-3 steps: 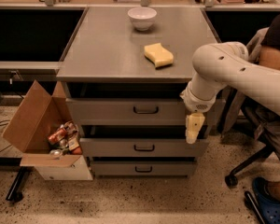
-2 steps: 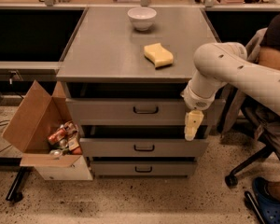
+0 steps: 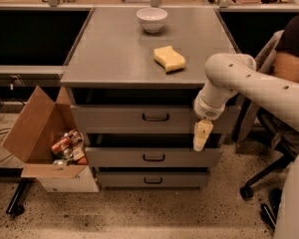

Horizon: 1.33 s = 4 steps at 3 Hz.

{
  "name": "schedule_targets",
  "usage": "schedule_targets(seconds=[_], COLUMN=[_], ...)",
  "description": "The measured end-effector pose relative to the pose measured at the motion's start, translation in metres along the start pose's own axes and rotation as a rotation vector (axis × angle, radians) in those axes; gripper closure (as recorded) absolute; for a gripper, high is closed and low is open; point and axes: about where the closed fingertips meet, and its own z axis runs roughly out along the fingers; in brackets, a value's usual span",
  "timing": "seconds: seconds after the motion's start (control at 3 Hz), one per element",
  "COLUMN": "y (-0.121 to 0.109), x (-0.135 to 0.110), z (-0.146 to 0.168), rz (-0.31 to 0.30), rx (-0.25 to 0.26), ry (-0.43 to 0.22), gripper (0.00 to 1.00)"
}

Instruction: Open top drawer

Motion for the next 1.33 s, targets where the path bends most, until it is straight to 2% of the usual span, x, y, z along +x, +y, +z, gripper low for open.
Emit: schedule_targets(seconds=[0.33,1.0,1.33], y=[0.0,0.008,0.023], x=[-0.001,0.001,0.004], z=[-0.003,-0.011,-0.022], rz=[0.0,-0.001,-0.012], rx=[0.0,0.008,0.019], ry=[0.0,-0.013,-0.031], gripper=[0.19,0.66,0.89])
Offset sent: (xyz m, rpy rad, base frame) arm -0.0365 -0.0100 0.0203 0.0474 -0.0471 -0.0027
